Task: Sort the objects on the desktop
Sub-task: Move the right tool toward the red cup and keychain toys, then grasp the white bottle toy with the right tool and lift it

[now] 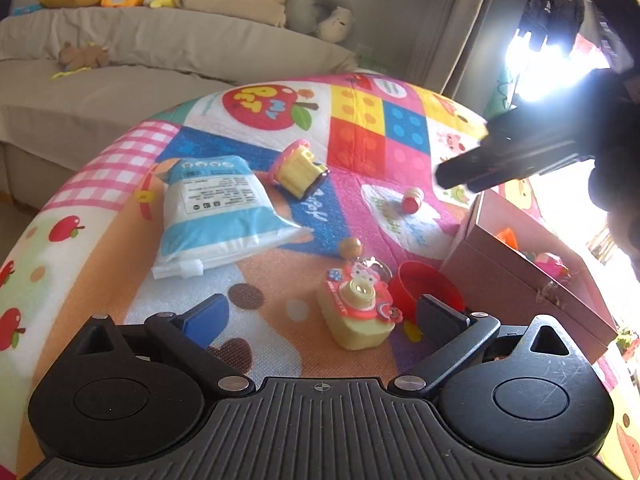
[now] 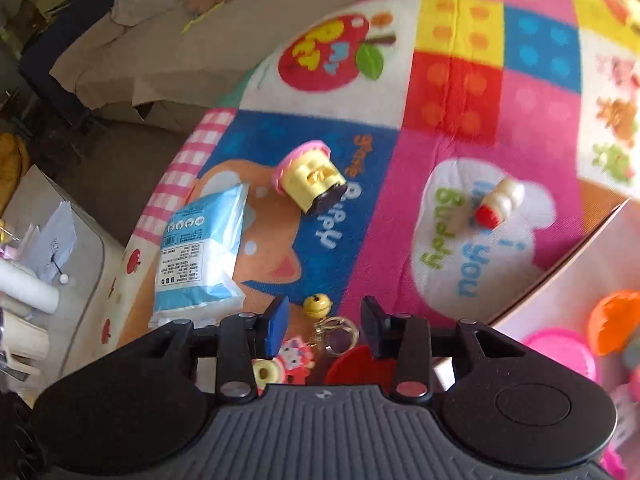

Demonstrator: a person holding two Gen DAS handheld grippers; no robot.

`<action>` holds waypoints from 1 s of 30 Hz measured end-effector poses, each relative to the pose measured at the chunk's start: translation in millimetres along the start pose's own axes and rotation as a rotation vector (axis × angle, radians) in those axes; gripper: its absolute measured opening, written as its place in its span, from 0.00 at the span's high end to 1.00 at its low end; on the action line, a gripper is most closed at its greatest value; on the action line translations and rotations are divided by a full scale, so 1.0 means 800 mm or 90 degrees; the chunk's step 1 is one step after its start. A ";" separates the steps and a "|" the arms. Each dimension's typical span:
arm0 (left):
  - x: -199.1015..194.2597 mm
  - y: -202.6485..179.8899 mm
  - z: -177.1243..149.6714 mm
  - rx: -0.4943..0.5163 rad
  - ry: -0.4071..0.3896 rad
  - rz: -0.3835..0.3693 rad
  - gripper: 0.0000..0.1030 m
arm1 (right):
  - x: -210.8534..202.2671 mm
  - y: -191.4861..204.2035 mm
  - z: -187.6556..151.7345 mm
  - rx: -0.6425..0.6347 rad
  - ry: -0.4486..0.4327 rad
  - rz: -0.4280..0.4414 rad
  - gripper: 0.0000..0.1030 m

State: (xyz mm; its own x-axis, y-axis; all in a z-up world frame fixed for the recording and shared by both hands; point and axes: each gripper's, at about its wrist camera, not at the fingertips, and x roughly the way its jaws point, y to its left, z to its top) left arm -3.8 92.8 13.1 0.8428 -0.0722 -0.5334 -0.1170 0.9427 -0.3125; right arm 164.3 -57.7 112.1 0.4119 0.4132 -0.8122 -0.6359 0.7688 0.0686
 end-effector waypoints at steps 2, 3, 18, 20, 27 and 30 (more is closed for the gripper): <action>0.000 -0.002 0.000 0.003 0.000 0.002 0.01 | -0.034 0.000 -0.022 -0.074 -0.059 -0.107 0.60; 0.000 -0.002 0.000 0.003 0.000 0.002 0.01 | -0.042 -0.001 -0.032 -0.094 -0.060 -0.126 0.57; 0.001 0.003 0.002 -0.014 0.000 0.003 0.00 | 0.012 -0.040 -0.027 0.064 0.033 0.014 0.51; 0.001 0.004 0.002 -0.019 0.001 0.001 0.00 | 0.013 -0.035 -0.004 0.038 0.014 -0.041 0.51; 0.002 0.003 0.002 -0.015 0.001 -0.002 0.00 | -0.001 -0.086 0.059 0.144 -0.029 -0.030 0.52; 0.001 0.006 0.002 -0.023 0.000 -0.003 0.00 | 0.061 -0.098 0.097 0.178 0.021 -0.075 0.63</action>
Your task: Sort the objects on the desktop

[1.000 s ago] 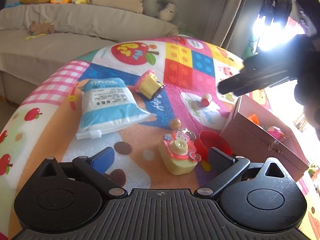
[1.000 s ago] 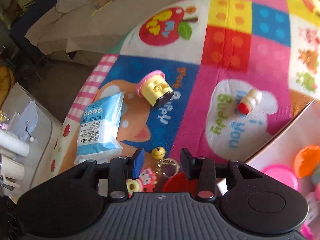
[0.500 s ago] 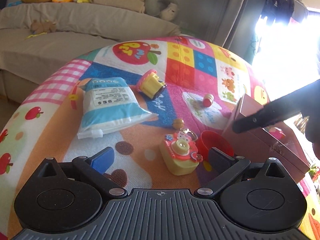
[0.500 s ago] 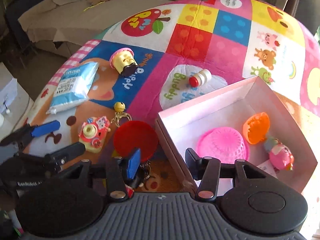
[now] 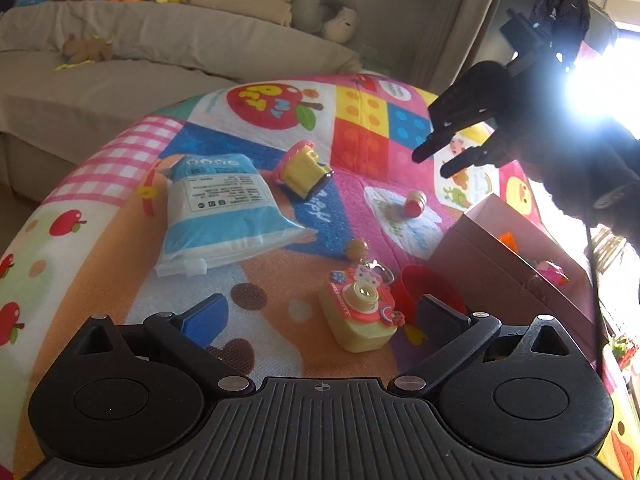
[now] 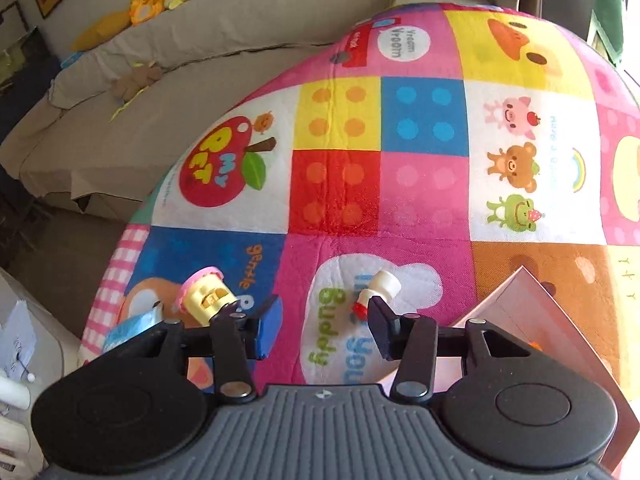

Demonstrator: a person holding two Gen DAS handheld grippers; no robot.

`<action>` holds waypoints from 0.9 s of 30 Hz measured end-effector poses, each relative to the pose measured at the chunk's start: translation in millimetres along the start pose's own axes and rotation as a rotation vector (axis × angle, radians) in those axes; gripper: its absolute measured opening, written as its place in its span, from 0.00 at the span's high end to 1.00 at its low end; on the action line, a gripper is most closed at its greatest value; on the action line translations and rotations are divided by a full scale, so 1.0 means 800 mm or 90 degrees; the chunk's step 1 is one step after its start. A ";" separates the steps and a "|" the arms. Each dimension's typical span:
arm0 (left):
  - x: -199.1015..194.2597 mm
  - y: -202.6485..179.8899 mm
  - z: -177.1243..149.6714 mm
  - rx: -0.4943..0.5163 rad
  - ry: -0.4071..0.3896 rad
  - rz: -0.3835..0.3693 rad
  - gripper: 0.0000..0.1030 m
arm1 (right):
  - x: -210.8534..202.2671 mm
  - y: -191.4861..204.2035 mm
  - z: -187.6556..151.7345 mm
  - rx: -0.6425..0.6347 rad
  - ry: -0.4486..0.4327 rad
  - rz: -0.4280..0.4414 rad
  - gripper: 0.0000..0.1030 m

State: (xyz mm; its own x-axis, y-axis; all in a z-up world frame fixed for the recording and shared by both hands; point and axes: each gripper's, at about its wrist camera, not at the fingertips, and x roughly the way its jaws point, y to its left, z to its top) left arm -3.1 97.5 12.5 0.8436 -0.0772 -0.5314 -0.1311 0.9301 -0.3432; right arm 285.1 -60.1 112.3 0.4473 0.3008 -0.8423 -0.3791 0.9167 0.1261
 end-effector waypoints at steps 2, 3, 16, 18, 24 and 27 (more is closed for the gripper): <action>0.000 0.003 0.001 -0.008 0.002 -0.002 0.00 | 0.051 -0.001 0.016 0.018 0.036 -0.060 0.64; 0.001 0.004 0.001 -0.011 0.002 -0.003 0.00 | 0.069 -0.002 0.019 0.025 0.049 -0.076 0.64; 0.001 0.005 0.001 -0.015 0.004 -0.006 0.00 | -0.079 0.007 -0.102 -0.097 0.003 0.108 0.76; 0.001 0.003 0.001 -0.009 0.005 0.000 0.00 | -0.109 0.003 -0.147 -0.125 0.012 0.139 0.76; 0.002 -0.011 -0.001 0.032 0.006 0.036 0.00 | -0.117 -0.024 -0.253 -0.128 0.037 0.111 0.75; 0.002 -0.015 -0.002 0.048 0.008 0.046 0.00 | -0.129 -0.044 -0.271 -0.119 -0.007 0.093 0.74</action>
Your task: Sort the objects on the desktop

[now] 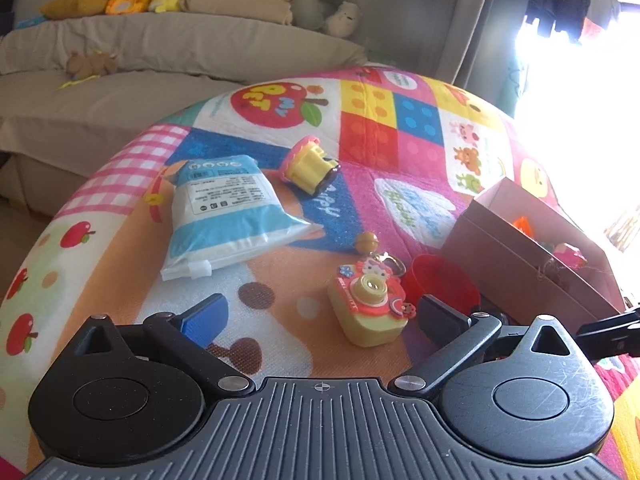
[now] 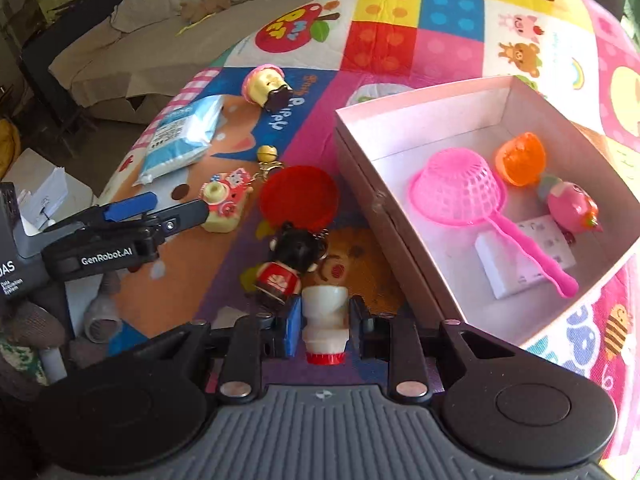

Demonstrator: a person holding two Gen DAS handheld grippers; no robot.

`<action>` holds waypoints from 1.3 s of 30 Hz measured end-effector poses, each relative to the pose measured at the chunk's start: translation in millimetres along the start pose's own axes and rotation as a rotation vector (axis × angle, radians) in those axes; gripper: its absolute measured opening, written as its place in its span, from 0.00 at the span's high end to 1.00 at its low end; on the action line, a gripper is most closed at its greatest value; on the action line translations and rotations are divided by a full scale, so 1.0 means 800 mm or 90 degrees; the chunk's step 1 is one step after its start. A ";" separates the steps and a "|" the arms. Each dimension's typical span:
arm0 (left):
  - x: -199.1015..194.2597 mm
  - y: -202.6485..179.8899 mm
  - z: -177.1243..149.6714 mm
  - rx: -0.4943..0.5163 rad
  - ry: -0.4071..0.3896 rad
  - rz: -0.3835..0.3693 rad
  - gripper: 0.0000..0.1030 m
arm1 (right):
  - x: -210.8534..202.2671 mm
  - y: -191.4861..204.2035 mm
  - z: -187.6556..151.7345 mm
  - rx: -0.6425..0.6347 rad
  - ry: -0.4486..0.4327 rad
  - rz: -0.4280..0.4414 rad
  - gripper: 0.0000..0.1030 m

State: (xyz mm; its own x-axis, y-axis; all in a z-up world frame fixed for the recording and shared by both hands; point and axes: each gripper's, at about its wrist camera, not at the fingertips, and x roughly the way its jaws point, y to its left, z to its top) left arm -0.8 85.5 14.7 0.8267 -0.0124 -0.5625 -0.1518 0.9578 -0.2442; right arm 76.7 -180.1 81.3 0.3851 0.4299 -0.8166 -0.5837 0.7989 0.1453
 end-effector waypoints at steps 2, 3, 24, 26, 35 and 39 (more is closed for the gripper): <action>-0.001 -0.004 0.000 0.010 0.001 0.005 0.00 | -0.029 -0.012 -0.009 0.006 -0.053 0.009 0.66; -0.001 -0.006 -0.001 0.016 0.003 0.011 0.00 | -0.043 -0.017 -0.014 0.007 -0.080 0.002 0.50; -0.031 -0.045 -0.025 0.171 0.046 -0.022 0.00 | 0.031 -0.014 0.038 0.099 -0.177 0.125 0.10; -0.031 -0.043 -0.026 0.175 0.048 -0.026 0.00 | 0.022 -0.010 0.034 0.076 -0.194 0.109 0.10; -0.020 -0.063 -0.025 0.184 0.057 -0.040 0.00 | 0.005 -0.016 -0.059 -0.016 -0.134 -0.028 0.29; -0.024 -0.083 -0.024 0.210 0.052 -0.059 0.00 | 0.015 -0.027 -0.074 -0.005 -0.146 -0.172 0.29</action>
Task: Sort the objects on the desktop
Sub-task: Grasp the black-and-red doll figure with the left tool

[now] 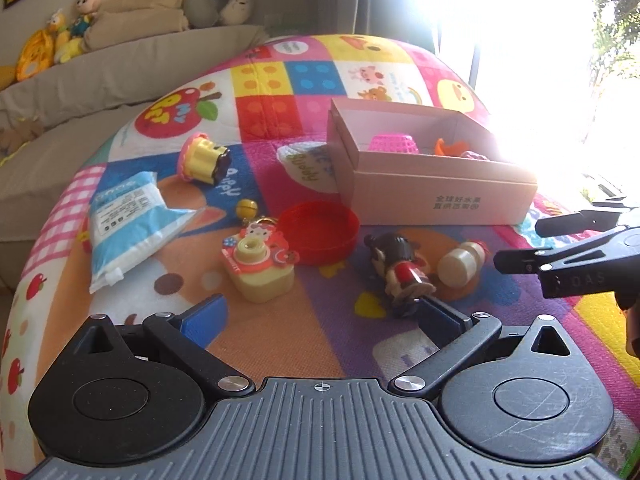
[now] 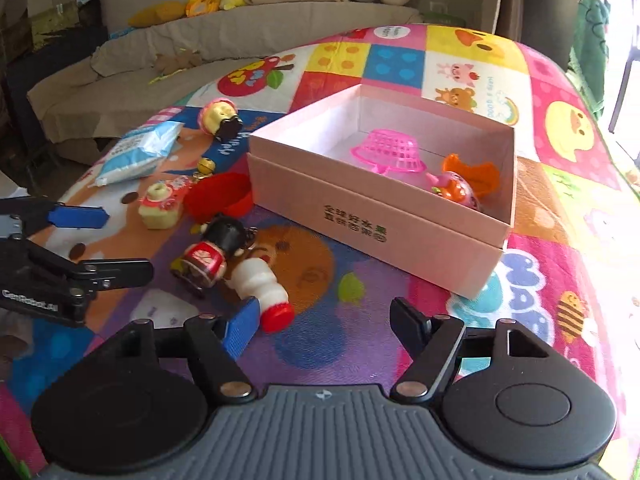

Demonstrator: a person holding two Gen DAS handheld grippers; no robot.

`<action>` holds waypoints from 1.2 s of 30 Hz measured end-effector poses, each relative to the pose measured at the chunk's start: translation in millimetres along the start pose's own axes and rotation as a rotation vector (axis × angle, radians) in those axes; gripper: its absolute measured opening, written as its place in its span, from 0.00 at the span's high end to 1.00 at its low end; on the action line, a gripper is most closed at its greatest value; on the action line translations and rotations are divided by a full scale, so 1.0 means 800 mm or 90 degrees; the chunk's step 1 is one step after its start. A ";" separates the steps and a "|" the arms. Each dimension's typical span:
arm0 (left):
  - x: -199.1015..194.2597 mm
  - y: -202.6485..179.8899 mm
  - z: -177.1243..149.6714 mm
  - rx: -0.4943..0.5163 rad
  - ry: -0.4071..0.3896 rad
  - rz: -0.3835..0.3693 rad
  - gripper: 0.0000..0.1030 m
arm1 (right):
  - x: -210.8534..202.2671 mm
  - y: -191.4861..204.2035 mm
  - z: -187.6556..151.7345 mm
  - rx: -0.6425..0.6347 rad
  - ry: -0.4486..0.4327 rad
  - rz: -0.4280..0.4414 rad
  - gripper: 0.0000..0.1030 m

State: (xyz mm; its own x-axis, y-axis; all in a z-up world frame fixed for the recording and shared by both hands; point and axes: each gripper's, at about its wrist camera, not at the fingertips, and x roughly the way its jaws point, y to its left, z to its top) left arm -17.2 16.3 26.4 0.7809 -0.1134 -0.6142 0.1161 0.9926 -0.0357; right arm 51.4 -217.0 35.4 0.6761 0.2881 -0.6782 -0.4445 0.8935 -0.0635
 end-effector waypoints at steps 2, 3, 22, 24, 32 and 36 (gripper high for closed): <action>0.001 -0.010 0.003 0.012 0.002 -0.009 0.00 | 0.003 -0.014 -0.002 0.034 -0.014 -0.052 0.29; 0.003 -0.015 0.004 0.018 0.005 -0.016 0.00 | 0.003 -0.020 -0.004 0.052 -0.016 -0.054 0.29; 0.018 -0.085 0.010 0.146 0.034 -0.204 0.00 | -0.015 -0.099 -0.052 0.340 -0.070 0.000 0.09; 0.027 -0.077 0.017 0.153 0.034 -0.143 0.00 | -0.016 -0.099 -0.052 0.346 -0.075 -0.008 0.06; 0.069 -0.061 0.047 0.146 0.027 -0.126 0.00 | -0.017 -0.101 -0.053 0.355 -0.079 -0.013 0.06; 0.073 -0.067 0.043 0.136 0.058 -0.195 0.00 | -0.018 -0.101 -0.054 0.357 -0.080 -0.017 0.05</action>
State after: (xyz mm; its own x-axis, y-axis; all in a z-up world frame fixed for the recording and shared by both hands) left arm 43.1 -44.8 19.4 0.6338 -0.3892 -0.6684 0.4681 0.8810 -0.0691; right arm 52.5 -308.1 18.4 0.7622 0.2714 -0.5877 -0.0696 0.9370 0.3423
